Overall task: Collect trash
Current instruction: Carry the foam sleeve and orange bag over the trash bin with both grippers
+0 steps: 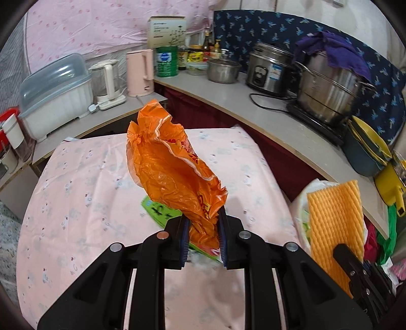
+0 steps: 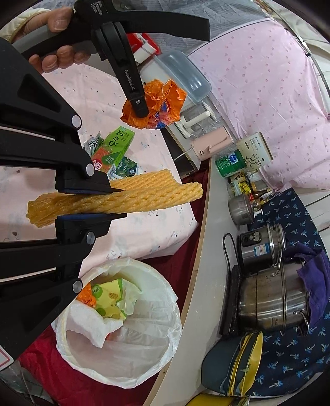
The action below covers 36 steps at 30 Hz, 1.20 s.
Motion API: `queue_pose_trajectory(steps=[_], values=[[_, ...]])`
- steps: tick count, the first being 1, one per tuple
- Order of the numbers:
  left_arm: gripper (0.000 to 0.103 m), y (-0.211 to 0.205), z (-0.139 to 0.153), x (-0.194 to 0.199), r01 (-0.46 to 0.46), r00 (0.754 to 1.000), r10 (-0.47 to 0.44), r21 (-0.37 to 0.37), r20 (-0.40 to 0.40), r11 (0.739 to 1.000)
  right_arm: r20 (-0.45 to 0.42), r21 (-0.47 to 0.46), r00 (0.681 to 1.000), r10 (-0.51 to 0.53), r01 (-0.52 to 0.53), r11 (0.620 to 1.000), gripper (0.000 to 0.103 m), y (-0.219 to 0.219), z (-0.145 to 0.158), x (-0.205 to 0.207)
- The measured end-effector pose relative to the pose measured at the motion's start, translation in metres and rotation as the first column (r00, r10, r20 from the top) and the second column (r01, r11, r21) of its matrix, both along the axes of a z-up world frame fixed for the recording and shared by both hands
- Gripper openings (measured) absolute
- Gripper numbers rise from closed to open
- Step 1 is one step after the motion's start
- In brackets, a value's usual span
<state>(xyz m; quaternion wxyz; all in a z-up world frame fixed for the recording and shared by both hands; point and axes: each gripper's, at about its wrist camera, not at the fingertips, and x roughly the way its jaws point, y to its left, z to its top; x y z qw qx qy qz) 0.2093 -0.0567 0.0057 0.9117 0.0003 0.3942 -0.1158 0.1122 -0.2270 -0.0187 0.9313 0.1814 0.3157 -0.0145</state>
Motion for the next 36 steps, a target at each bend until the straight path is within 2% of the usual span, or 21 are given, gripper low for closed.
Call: queue_pose_trajectory(steps=[11,25,31,36], values=[[0.018,-0.053,-0.004,-0.036,0.117,0.993,-0.117,0.027,-0.005,0.993,0.008,0.009,0.997,-0.073,0.073,0.997,0.011,-0.035,0.000,-0.030],[0.018,-0.106,-0.012,-0.057,0.219,0.976,-0.218,0.063,-0.019,0.974,0.006,0.033,0.988,-0.152,0.151,0.988,0.011,-0.072,-0.008,-0.055],[0.018,-0.132,-0.017,-0.066,0.284,0.959,-0.282,0.079,-0.035,0.956,0.005,0.046,0.979,-0.204,0.203,0.978,0.011,-0.094,-0.012,-0.066],[0.019,-0.162,-0.024,-0.076,0.375,0.927,-0.371,0.098,-0.056,0.922,0.000,0.056,0.966,-0.259,0.259,0.964,0.011,-0.118,-0.016,-0.078]])
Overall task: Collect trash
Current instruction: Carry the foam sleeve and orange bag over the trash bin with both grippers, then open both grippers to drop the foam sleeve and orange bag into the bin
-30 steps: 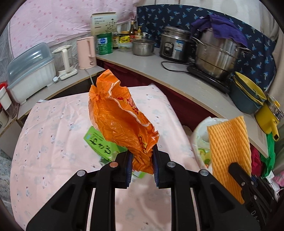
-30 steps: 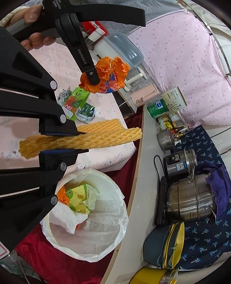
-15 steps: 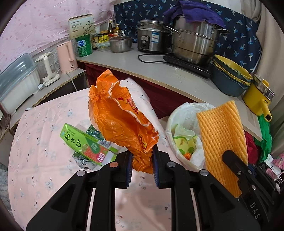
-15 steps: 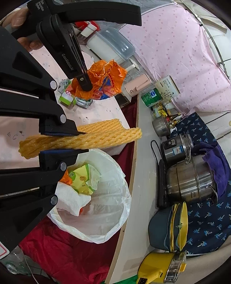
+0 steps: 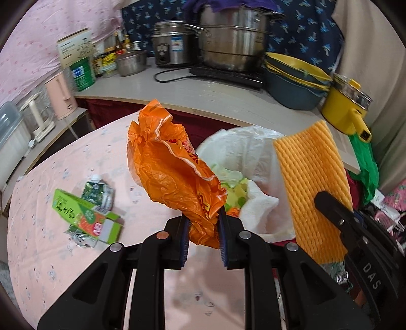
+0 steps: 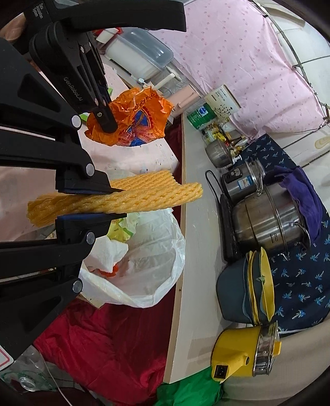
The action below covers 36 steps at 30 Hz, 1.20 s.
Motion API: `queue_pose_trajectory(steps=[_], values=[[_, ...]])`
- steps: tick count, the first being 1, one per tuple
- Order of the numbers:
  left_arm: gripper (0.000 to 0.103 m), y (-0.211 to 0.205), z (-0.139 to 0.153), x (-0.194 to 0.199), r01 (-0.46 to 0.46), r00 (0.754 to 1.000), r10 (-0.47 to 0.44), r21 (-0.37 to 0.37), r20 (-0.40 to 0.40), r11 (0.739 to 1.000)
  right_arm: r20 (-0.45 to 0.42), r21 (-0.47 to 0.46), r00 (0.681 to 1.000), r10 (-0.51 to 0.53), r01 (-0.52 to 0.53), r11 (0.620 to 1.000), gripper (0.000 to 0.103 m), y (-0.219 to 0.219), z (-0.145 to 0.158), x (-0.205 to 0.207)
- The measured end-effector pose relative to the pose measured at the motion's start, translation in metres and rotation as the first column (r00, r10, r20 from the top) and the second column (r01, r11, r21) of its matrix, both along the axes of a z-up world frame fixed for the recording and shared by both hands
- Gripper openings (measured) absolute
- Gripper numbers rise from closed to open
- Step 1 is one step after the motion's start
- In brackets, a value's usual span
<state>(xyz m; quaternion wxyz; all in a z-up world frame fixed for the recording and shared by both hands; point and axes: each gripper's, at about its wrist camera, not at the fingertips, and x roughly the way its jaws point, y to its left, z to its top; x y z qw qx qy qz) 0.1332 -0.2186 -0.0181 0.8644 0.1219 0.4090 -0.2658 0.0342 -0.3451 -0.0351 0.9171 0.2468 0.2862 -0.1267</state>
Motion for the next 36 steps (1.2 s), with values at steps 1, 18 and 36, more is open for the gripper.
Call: queue_pose_trajectory(steps=[1,18,36], values=[[0.019,-0.006,-0.002,-0.001,0.021,1.000,-0.021,0.004,-0.005,1.000,-0.001,0.004,1.000,-0.012,0.012,1.000,0.011,-0.005,-0.001,-0.002],[0.030,-0.076,-0.028,0.002,0.224,0.973,-0.224,-0.003,-0.051,0.975,-0.032,0.012,0.992,-0.118,0.119,0.993,0.011,-0.058,-0.018,-0.001],[0.068,-0.029,-0.034,0.045,-0.018,0.999,0.015,-0.053,-0.044,0.998,-0.084,-0.005,0.991,-0.107,0.107,0.994,0.021,-0.062,-0.036,0.049]])
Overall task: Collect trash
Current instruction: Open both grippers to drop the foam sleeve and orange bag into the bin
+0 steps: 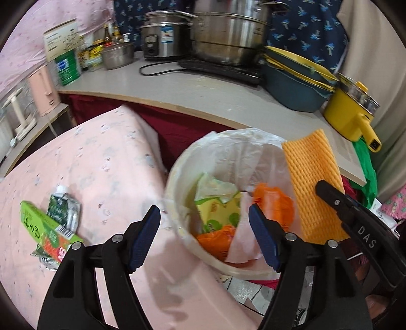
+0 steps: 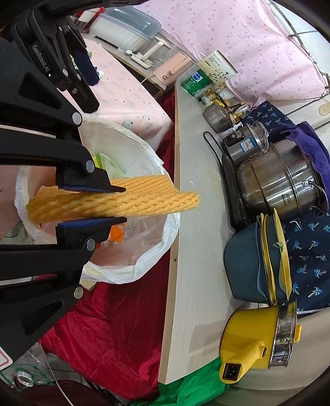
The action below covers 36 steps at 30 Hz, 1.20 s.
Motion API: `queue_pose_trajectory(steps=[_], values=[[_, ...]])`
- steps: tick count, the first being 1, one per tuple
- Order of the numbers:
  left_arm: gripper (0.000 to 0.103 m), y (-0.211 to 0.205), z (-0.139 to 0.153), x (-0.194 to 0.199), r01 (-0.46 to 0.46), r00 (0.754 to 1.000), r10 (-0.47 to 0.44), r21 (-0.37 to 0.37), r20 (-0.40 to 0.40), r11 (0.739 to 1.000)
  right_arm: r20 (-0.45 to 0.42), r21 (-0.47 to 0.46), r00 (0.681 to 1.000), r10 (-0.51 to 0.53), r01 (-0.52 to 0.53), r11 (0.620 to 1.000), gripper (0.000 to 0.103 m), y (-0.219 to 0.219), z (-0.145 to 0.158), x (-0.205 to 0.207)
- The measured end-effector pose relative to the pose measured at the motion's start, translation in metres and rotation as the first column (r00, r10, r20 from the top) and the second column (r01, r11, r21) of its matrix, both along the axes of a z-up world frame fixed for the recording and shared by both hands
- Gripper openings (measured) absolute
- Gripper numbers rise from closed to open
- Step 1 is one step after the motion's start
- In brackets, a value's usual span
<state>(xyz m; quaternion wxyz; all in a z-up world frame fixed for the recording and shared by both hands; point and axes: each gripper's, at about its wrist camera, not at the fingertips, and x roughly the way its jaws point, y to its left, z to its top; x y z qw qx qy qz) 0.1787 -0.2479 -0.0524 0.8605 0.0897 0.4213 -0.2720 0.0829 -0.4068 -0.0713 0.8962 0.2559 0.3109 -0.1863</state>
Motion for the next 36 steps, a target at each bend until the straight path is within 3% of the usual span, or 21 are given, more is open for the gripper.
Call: queue_pose_trajectory(steps=[2,4,15,18,22,36], values=[[0.069,0.010,-0.002,0.003,-0.033,0.999,0.033,-0.003,-0.006,0.999,0.003,-0.006,1.000,0.001,-0.001,1.000,0.030,0.001,0.000,0.002],[0.069,0.018,-0.003,0.006,-0.059,0.998,0.059,-0.004,-0.011,0.998,0.006,-0.018,1.000,0.006,-0.006,1.000,0.032,0.004,0.001,0.005],[0.071,0.061,0.002,0.006,-0.156,0.988,0.156,-0.011,0.002,0.988,0.014,-0.043,0.998,0.059,-0.058,0.997,0.032,0.033,0.015,0.010],[0.077,0.077,0.004,0.006,-0.190,0.982,0.191,-0.016,0.004,0.982,0.015,-0.046,0.996,0.084,-0.083,0.995,0.032,0.046,0.019,0.011],[0.078,0.099,0.008,0.006,-0.231,0.973,0.231,-0.022,0.004,0.973,0.014,-0.051,0.991,0.129,-0.128,0.990,0.032,0.068,0.023,0.017],[0.078,0.205,-0.002,0.013,-0.419,0.907,0.418,-0.014,-0.052,0.908,-0.032,-0.083,0.931,0.364,-0.365,0.927,0.044,0.172,0.021,0.046]])
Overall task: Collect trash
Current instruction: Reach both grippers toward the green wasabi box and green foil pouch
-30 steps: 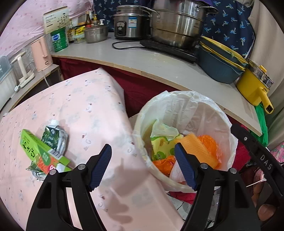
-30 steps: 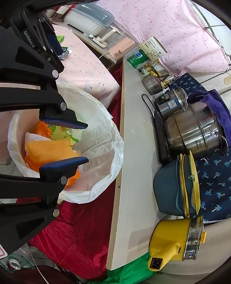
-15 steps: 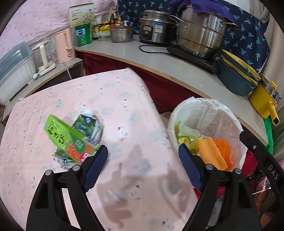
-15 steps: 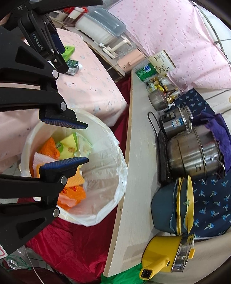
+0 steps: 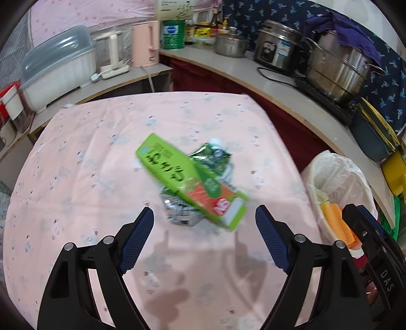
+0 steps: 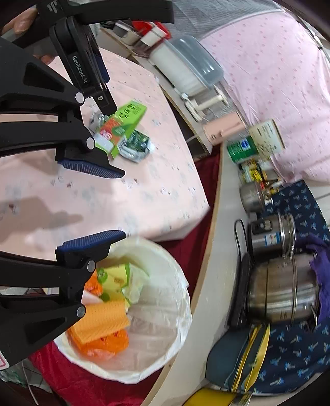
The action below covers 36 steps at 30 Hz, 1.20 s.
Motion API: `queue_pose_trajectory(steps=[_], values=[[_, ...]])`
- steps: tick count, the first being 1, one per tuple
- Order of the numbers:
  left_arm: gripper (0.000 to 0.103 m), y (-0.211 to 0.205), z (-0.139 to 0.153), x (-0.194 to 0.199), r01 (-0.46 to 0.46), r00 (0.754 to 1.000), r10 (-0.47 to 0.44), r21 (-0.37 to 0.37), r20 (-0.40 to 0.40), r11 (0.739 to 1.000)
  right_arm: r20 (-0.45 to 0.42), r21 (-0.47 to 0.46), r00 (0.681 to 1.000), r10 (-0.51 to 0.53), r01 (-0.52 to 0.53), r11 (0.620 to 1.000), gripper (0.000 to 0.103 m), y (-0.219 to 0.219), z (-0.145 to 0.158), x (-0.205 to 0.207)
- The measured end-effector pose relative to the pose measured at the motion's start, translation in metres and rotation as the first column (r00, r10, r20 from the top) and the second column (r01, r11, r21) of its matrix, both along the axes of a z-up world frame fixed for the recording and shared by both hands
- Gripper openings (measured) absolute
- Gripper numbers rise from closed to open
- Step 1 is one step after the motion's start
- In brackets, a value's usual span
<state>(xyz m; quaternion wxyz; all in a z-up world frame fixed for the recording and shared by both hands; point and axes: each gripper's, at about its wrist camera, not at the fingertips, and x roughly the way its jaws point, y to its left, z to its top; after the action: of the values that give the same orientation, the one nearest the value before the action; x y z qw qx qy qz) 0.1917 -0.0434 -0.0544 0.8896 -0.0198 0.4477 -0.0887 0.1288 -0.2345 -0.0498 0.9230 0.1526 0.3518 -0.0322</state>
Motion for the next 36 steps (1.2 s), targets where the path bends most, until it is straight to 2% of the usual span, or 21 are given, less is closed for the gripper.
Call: queue_pose_trajectory(steps=[6,11,17,29,36], values=[[0.078,0.035,-0.011,0.006,-0.048,0.998,0.049,0.004,-0.037,0.999,-0.043,-0.013,0.994,0.102,-0.102,0.995,0.051,0.042,-0.014,0.021],[0.079,0.054,-0.019,0.011,-0.043,0.997,0.044,0.006,-0.065,0.999,-0.071,-0.024,0.985,0.156,-0.158,0.987,0.060,0.068,-0.025,0.040],[0.084,0.074,-0.026,0.019,-0.051,0.996,0.053,0.018,-0.078,0.999,-0.115,-0.031,0.970,0.213,-0.218,0.975,0.064,0.088,-0.041,0.067],[0.086,0.102,-0.035,0.039,-0.094,0.991,0.095,0.007,-0.095,0.996,-0.177,-0.097,0.928,0.327,-0.347,0.933,0.068,0.124,-0.062,0.117],[0.086,0.102,-0.040,0.048,-0.087,0.991,0.086,0.002,-0.106,0.996,-0.224,-0.063,0.902,0.369,-0.391,0.918,0.070,0.122,-0.080,0.131]])
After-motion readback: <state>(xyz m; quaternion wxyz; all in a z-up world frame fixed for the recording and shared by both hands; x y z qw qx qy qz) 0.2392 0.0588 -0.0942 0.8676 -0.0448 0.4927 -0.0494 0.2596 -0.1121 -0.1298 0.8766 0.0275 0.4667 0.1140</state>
